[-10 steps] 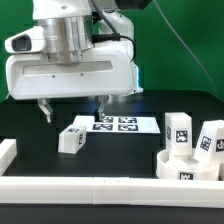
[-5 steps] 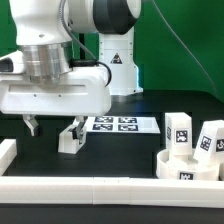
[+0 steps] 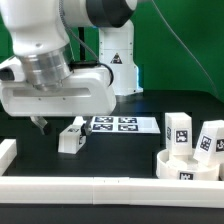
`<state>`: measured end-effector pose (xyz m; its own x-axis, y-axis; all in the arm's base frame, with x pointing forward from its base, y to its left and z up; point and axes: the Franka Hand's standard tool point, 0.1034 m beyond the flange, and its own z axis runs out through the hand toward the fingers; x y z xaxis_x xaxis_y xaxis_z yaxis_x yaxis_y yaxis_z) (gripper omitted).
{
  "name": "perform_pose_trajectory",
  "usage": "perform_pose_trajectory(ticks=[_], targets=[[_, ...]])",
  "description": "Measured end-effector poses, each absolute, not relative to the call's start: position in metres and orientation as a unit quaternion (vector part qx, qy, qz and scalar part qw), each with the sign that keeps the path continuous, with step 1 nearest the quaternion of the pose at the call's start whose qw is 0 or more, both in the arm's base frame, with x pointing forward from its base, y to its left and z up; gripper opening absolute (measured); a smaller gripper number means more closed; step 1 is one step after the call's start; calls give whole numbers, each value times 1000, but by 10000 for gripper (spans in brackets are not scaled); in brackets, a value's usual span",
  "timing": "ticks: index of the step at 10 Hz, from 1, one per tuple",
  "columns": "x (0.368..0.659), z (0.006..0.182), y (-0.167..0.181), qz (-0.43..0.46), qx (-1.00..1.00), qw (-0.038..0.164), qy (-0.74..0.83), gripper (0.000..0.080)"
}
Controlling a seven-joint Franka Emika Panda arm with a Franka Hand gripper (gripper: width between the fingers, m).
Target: Assemble stool
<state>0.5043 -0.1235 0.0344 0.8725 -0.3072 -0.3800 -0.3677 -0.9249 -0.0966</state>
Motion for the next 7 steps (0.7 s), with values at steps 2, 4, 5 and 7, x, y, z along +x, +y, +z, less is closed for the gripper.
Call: perform_pose_trajectory(ticks=[2,4,5,7], targets=[[498,35,-124,255,-944,98,184,649],[493,31,-117,332,-920,115,173,649],[491,27,-116,357,-911,121,168,649],[486,24,-117,432,-877,139,159,649]])
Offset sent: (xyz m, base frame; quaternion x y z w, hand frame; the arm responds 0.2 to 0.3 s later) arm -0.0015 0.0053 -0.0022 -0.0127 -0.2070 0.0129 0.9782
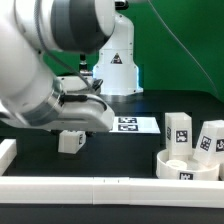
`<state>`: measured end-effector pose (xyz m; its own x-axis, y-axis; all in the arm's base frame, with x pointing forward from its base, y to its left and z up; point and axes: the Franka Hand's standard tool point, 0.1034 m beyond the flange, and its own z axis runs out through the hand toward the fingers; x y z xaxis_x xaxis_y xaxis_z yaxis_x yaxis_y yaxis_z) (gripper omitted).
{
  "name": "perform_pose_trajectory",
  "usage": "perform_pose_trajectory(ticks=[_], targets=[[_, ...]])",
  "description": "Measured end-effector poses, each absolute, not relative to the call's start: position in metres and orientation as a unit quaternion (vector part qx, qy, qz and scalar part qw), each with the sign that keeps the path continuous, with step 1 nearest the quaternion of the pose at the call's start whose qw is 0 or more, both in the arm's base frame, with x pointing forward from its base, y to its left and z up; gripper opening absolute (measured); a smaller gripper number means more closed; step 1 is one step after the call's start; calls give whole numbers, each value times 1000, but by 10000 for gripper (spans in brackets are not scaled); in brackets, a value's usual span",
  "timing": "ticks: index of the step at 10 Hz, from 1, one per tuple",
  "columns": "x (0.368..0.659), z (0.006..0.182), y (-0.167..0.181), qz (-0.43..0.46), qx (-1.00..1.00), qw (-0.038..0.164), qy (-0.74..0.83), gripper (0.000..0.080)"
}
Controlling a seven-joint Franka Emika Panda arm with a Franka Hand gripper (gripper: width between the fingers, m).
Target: Assemble stool
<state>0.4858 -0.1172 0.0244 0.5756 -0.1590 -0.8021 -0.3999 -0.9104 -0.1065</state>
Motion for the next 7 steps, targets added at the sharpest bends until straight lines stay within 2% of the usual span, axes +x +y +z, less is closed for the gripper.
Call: perform_pose_trajectory(ticks=[2,5,6,7], targets=[[478,17,-118,498,-841,149,151,649],[481,13,-124,494,-844,141,152,649],[481,12,-124,495,-844,139,152,523],[481,12,-123,495,-844,137,153,523]])
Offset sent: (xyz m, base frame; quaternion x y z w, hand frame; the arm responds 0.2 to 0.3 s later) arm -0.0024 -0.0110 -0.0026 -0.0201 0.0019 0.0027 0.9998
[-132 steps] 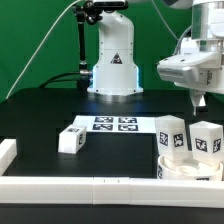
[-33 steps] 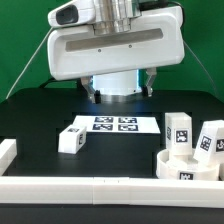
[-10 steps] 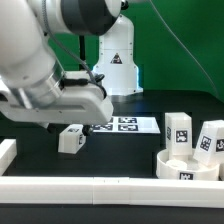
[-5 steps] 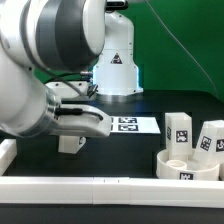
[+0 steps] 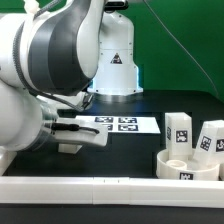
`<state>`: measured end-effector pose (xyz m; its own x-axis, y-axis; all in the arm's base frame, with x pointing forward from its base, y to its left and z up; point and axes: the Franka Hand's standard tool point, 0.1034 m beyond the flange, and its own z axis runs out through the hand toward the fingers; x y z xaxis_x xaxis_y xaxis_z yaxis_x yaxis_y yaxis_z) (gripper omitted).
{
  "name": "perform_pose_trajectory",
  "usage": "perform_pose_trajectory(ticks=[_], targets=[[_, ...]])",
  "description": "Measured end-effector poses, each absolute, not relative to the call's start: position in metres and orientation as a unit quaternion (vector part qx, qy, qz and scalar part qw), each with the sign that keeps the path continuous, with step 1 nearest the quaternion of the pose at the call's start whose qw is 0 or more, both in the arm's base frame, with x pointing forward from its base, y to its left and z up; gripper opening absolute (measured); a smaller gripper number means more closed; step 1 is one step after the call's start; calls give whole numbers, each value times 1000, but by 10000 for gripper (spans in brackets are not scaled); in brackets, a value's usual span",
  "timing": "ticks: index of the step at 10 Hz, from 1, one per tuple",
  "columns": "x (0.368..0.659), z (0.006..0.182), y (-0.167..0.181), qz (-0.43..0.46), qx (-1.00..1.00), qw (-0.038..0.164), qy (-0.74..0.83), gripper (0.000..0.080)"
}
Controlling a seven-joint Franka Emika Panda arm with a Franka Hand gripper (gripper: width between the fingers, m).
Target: Assemble stool
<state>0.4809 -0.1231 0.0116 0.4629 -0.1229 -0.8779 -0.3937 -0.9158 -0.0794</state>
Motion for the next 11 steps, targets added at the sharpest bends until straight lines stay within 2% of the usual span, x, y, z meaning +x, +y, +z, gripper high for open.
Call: perform_pose_trajectory(ticks=[1,5,9,11], targets=[[481,12,-123,495,-844,136,153,336],[486,16,-117,491,-848,135,146,338],[518,75,-69,459,-869,145,114,338],[517,70,-71,456,-871,145,114,338]])
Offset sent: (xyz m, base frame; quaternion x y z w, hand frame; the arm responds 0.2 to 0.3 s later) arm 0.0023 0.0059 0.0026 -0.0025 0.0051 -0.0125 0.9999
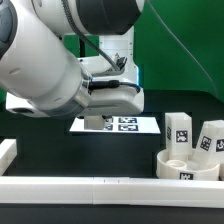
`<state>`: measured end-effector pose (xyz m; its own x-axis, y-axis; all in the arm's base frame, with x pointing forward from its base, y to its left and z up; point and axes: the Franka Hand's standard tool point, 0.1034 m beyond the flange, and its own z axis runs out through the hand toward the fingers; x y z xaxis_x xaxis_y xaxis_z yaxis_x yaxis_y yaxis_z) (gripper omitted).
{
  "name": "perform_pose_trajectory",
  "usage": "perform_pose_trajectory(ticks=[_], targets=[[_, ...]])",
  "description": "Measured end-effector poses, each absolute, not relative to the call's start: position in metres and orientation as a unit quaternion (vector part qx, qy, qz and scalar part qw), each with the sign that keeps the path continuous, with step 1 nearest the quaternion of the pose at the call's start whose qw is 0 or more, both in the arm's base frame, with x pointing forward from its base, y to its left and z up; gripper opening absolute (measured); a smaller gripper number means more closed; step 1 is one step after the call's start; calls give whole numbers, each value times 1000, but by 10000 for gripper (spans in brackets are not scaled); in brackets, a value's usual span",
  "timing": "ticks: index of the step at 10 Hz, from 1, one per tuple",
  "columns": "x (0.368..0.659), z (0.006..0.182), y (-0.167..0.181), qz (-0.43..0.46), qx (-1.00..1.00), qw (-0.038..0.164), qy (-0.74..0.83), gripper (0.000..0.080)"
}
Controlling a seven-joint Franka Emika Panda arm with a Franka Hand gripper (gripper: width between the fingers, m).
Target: Assemble stool
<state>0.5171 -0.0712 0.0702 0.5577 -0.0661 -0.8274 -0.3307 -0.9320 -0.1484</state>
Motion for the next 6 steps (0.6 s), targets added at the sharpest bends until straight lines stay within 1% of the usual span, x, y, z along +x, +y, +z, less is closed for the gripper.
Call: perform_pose_trajectory(ticks=[3,4,5,6], targets=[[528,69,-69,433,-882,143,119,340],[541,77,-57,395,-898,150,120,340],[551,89,-48,359,-914,148,117,340],[564,103,-38,304,-937,137,109,340]])
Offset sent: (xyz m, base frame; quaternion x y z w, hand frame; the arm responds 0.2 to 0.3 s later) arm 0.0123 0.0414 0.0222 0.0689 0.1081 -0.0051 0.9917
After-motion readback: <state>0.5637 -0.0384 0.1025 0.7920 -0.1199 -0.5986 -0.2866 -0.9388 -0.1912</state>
